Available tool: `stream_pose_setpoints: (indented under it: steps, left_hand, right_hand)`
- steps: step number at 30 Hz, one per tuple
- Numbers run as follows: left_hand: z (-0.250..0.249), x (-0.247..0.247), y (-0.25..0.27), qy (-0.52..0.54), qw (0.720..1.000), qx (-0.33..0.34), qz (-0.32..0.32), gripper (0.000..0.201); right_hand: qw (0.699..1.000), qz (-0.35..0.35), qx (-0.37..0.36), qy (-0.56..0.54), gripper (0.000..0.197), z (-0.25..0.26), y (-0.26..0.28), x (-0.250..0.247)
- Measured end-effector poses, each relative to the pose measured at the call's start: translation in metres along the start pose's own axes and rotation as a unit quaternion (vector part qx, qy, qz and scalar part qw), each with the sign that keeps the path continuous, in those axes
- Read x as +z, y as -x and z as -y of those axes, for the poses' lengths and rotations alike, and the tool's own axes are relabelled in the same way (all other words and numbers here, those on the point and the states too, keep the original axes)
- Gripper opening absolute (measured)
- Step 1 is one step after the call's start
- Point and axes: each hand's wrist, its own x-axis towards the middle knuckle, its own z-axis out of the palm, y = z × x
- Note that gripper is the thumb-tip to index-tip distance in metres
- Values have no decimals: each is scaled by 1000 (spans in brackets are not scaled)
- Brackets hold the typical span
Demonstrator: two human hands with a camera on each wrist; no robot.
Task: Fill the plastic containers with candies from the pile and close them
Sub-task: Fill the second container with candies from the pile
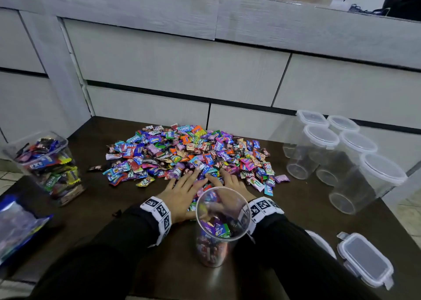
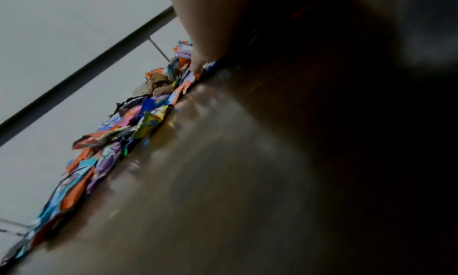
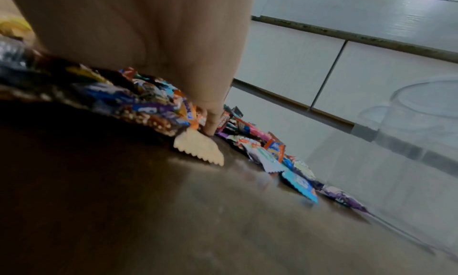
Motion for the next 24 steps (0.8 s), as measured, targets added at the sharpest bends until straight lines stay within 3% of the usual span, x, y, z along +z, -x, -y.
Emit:
stream_pose_setpoints:
  steps: [9,12,17,24]
  left_hand:
    - [1,-12,-6,-4,996,-2,-93,64]
    - [-5,-19,0,10,996,-19,-83,57]
    - [-9,-40,13,39,997,-28,-52,48]
    - [-10,-57,28,129,985,-33,-113,46]
  right_hand:
    - [996,37,-16,-79,65,2,-12,-8]
    - [995,41,-5,-94,61,2,-12,-16]
    - [987,-29,-1,-158,32,-9,6,-29]
    - [962,-128,42,-237,31,-18,34,-41]
